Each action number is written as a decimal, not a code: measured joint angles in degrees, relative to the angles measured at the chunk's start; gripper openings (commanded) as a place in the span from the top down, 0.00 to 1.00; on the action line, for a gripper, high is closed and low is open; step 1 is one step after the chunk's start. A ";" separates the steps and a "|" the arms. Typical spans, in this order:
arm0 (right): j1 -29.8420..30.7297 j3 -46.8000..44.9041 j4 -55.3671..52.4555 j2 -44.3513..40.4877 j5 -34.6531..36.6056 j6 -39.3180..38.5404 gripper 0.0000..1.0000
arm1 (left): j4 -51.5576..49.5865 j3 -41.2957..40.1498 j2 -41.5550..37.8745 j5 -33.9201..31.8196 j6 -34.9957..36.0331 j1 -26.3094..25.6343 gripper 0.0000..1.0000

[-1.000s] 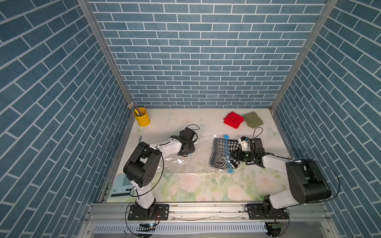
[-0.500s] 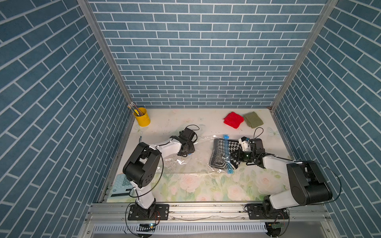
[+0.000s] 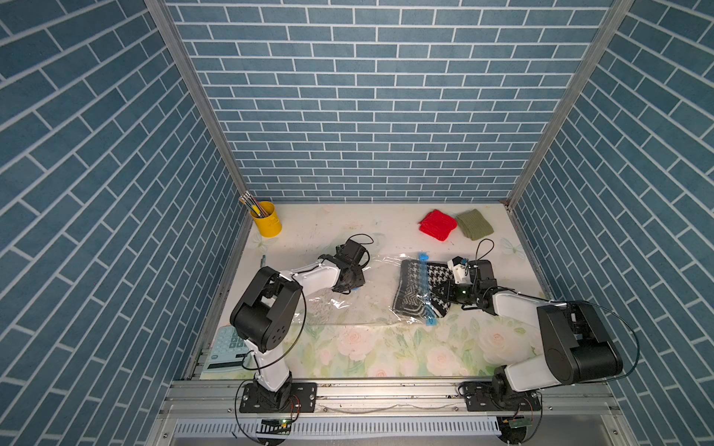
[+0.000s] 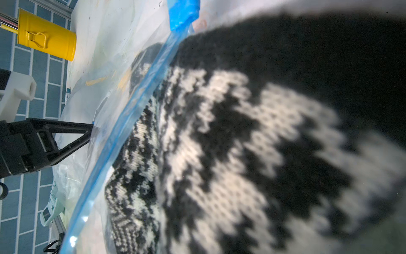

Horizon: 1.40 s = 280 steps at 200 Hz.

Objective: Take the scarf out of the vacuum bag
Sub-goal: Take out the scarf from the vacuum bag.

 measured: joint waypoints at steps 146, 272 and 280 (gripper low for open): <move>2.34 0.00 1.86 1.46 -0.20 0.04 1.00 | -2.64 -0.48 -2.19 -3.72 -1.44 -0.04 0.94; 1.68 0.00 0.66 0.81 -0.37 0.02 1.00 | -2.47 -0.52 -1.99 -3.34 -1.46 -0.04 0.94; 1.68 0.00 0.63 0.81 -0.35 0.02 1.00 | -2.47 -0.52 -1.99 -3.34 -1.49 -0.04 0.94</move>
